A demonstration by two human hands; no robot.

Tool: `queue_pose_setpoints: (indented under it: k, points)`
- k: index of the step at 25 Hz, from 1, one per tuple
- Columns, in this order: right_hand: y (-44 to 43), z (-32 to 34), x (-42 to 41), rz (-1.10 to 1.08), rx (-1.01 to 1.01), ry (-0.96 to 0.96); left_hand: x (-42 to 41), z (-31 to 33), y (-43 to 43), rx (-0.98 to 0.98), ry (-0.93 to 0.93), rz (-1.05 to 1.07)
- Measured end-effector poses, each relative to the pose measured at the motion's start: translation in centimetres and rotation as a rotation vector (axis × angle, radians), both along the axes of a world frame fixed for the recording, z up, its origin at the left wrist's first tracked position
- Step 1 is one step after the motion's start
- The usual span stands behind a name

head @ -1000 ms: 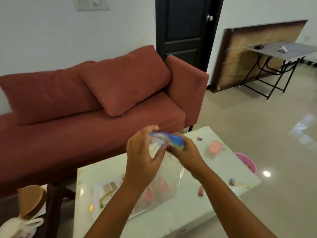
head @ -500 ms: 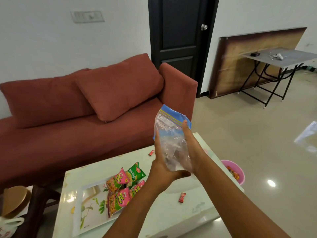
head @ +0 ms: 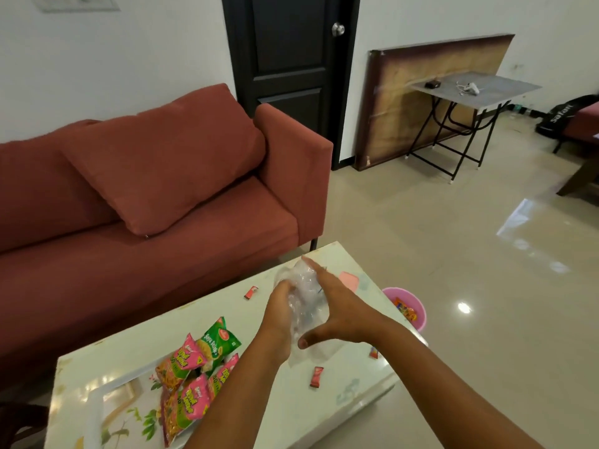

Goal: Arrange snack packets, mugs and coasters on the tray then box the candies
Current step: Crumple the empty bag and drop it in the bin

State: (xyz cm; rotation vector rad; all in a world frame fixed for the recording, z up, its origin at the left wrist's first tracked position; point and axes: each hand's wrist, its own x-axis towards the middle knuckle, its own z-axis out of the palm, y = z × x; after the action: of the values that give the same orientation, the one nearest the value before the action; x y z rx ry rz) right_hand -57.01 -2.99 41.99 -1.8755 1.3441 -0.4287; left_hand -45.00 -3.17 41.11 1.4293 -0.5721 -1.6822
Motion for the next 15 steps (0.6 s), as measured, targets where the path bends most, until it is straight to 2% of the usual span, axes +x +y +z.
queue_pose_setpoints:
  k: [1,4,7,11,13,15]
  points:
    - [-0.6,-0.3,-0.1,-0.041,0.034,-0.037,-0.6,0.2,-0.7,0.029,0.064,-0.013]
    - [-2.4,-0.8,-0.8,-0.178,0.065,-0.075,-1.7,0.3,-3.6,0.044,0.091,-0.001]
    - [-4.3,-1.6,-2.1,-0.308,0.103,-0.131,-3.2,-0.8,-5.9,-0.156,-0.035,-0.01]
    - [-5.2,-3.3,-4.3,-0.557,0.18,-0.288,-6.6,-2.4,-6.0,-0.506,-0.392,-0.079]
    - [-5.1,-3.8,-5.2,-0.637,0.261,-0.401,-8.1,-2.8,-6.0,-0.562,-0.416,-0.174]
    - [-5.5,-4.3,-7.0,-0.708,0.385,-0.621,-10.2,-3.7,-7.1,-0.498,-0.338,-0.213]
